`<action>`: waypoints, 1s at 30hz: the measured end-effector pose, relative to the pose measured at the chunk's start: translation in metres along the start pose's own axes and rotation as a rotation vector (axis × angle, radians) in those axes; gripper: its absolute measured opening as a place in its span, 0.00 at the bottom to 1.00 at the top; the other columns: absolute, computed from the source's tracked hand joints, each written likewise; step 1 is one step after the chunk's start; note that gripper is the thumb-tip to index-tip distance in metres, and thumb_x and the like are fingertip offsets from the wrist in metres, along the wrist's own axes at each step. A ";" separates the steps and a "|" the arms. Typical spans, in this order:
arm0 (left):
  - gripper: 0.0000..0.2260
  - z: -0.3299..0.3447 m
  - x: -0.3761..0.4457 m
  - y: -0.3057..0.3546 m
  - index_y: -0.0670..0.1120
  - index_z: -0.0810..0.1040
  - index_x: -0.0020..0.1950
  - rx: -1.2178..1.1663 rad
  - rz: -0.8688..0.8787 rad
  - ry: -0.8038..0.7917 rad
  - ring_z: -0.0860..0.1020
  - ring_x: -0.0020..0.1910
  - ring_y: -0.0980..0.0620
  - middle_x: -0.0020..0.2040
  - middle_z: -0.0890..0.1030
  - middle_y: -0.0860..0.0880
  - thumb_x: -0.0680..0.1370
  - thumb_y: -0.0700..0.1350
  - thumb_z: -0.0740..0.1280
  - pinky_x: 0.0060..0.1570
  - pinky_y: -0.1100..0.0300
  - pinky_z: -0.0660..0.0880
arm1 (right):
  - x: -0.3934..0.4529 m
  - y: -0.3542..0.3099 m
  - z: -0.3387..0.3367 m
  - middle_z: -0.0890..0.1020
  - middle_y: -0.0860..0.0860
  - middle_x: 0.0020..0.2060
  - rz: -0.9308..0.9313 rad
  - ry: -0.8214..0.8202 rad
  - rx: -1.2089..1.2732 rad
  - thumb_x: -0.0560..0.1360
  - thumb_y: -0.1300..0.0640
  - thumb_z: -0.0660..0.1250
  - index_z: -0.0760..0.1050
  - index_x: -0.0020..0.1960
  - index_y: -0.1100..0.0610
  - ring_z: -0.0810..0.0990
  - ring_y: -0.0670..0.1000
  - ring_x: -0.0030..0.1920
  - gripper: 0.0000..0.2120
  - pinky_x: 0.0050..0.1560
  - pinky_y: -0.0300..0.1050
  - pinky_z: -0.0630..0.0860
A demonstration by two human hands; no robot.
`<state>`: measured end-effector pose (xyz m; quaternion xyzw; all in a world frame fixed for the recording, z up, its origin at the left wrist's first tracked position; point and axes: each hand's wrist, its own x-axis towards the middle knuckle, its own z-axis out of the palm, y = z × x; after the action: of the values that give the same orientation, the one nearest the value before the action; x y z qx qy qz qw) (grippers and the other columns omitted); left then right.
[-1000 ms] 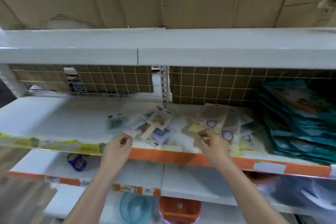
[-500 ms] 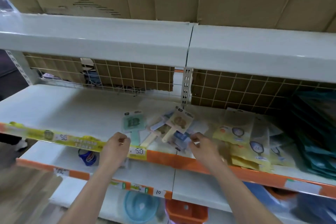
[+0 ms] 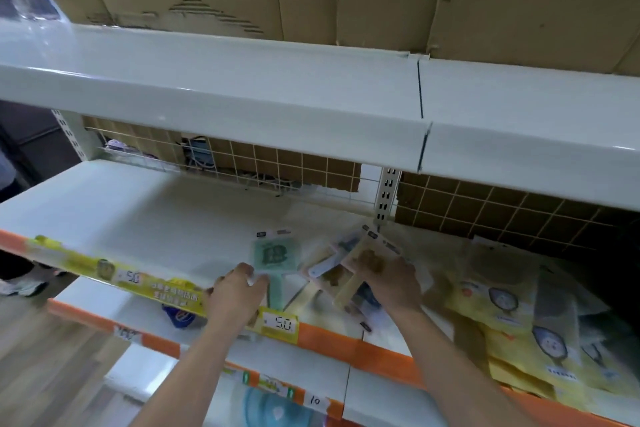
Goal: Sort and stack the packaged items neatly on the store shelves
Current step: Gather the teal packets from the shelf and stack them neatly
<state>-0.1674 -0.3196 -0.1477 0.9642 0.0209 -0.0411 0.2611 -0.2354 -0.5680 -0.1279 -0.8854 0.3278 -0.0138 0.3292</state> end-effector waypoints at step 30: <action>0.15 -0.018 0.096 -0.005 0.41 0.71 0.66 -0.339 0.226 -0.501 0.72 0.62 0.44 0.65 0.74 0.41 0.80 0.37 0.55 0.51 0.59 0.65 | -0.037 -0.132 0.097 0.81 0.53 0.49 -0.010 -0.030 0.244 0.80 0.56 0.59 0.76 0.55 0.56 0.80 0.54 0.52 0.09 0.45 0.43 0.75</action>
<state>-0.0710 -0.3042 -0.1437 0.8630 -0.1449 -0.2439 0.4180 -0.1660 -0.4159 -0.1183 -0.8405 0.3146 -0.0420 0.4392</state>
